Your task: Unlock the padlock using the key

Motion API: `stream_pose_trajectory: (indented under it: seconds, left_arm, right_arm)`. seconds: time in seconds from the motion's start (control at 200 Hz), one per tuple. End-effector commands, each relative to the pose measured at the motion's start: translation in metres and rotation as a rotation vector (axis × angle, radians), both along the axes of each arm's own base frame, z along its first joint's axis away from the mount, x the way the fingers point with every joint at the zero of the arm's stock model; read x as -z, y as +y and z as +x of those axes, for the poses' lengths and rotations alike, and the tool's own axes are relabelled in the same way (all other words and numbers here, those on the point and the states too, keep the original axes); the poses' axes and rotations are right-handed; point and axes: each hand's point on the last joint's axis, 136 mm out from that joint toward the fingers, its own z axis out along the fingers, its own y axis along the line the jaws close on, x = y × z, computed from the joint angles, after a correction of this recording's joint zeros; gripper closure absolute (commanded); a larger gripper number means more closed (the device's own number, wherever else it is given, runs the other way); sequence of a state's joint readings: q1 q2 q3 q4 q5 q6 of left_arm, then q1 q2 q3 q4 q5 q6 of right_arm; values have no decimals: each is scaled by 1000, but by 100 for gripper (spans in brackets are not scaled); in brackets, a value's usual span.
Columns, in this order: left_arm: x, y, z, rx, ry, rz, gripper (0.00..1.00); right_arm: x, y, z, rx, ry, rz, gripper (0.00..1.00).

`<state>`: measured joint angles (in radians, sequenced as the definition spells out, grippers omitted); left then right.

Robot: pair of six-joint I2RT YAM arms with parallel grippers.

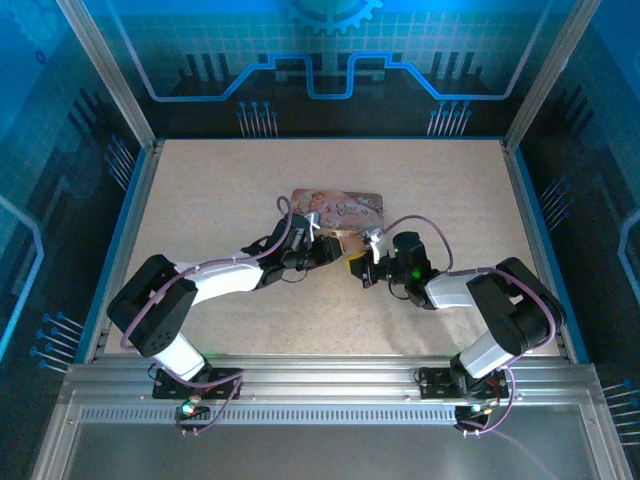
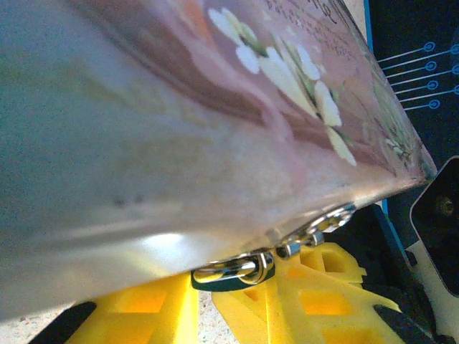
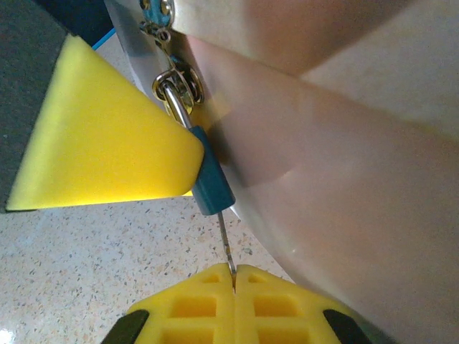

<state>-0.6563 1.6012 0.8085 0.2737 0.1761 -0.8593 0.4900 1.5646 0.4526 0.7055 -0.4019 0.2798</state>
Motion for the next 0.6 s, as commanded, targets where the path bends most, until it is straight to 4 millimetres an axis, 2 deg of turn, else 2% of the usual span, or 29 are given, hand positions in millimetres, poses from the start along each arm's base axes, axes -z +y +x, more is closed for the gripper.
stream_pose_trajectory:
  seconds: [0.0,0.595]
  left_arm:
    - [-8,-15,-17,88,9,-48,71]
    - [-3,-14,-14,74,11,-36,64]
  right_arm:
    - [-36,16,14,-38,-121,65,100]
    - [-27,20,11,-53,-101,42,100]
